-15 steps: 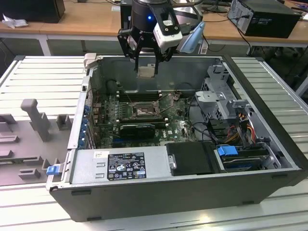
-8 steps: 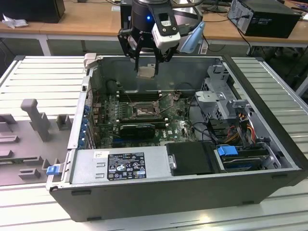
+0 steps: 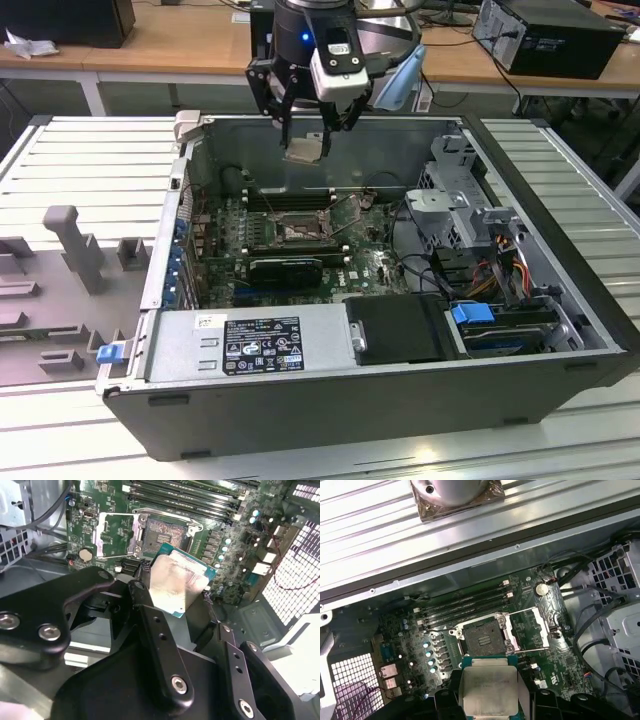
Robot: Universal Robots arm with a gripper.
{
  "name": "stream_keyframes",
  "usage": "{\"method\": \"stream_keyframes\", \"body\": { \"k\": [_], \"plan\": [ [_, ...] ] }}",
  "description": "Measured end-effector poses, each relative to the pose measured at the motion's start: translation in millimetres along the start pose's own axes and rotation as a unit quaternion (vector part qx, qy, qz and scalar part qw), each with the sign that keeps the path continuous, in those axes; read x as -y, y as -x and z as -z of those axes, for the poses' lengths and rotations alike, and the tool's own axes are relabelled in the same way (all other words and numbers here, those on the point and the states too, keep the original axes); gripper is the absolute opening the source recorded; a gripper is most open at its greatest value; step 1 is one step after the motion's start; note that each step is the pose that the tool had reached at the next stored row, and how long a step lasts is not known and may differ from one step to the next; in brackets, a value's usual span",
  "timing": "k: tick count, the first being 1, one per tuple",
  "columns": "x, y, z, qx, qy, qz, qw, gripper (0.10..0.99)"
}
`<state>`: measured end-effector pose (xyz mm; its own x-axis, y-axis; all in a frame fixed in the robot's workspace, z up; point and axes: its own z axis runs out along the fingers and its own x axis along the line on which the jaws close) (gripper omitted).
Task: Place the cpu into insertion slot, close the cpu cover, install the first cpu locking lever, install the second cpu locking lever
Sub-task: 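Place the cpu into insertion slot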
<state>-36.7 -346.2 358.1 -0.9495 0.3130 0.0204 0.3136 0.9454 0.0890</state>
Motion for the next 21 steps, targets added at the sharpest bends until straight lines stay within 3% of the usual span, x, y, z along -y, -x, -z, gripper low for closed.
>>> {"method": "stream_keyframes", "body": {
  "k": [8, 16, 19, 21],
  "plan": [
    [0.0, 0.0, -0.1, 0.0031, 0.0007, -0.035, 0.9994, 0.529],
    [0.0, 0.0, -0.2, 0.0067, 0.0015, -0.075, 0.9972, 0.529],
    [0.0, 0.0, -0.4, 0.0087, 0.0020, -0.097, 0.9952, 0.529],
    [0.1, 0.0, -1.4, 0.0089, 0.0020, -0.100, 0.9949, 0.529]
  ]
}}
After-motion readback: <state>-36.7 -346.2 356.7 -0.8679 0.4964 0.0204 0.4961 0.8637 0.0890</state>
